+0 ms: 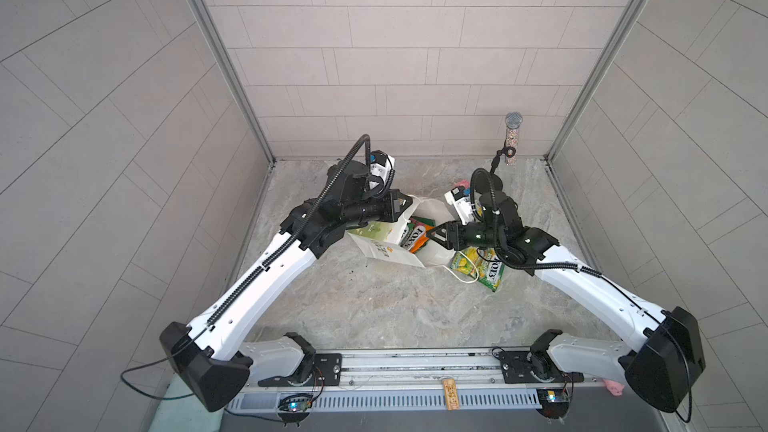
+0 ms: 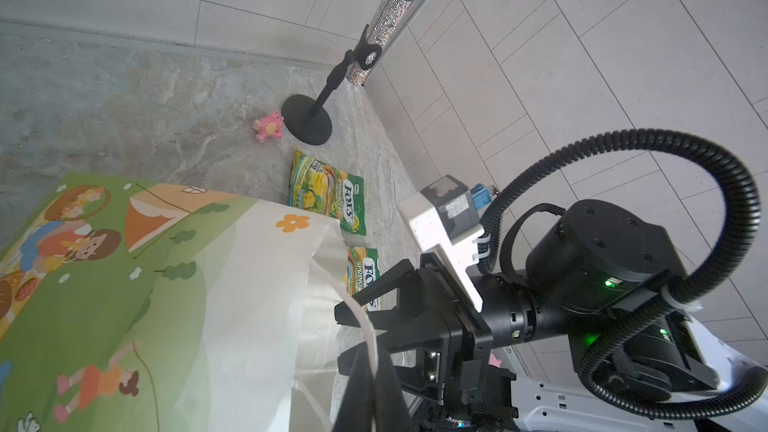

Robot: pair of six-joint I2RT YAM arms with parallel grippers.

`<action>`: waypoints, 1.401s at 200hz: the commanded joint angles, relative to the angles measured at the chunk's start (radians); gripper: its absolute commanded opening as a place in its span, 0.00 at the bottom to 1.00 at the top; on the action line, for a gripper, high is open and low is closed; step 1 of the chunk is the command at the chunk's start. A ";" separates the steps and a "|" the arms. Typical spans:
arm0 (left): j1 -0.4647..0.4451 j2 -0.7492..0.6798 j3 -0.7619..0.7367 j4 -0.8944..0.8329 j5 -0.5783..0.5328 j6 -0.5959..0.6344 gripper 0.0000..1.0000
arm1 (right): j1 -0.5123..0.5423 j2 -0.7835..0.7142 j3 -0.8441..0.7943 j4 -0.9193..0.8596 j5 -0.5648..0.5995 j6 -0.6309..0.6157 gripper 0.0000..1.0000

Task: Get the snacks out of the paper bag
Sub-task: 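Move the open right gripper back into the bag opening, then lower the right gripper into the bag toward the orange FOX'S packet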

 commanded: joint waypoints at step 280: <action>0.002 -0.002 -0.026 0.049 0.025 -0.011 0.00 | 0.178 0.322 0.060 0.023 0.623 0.246 0.29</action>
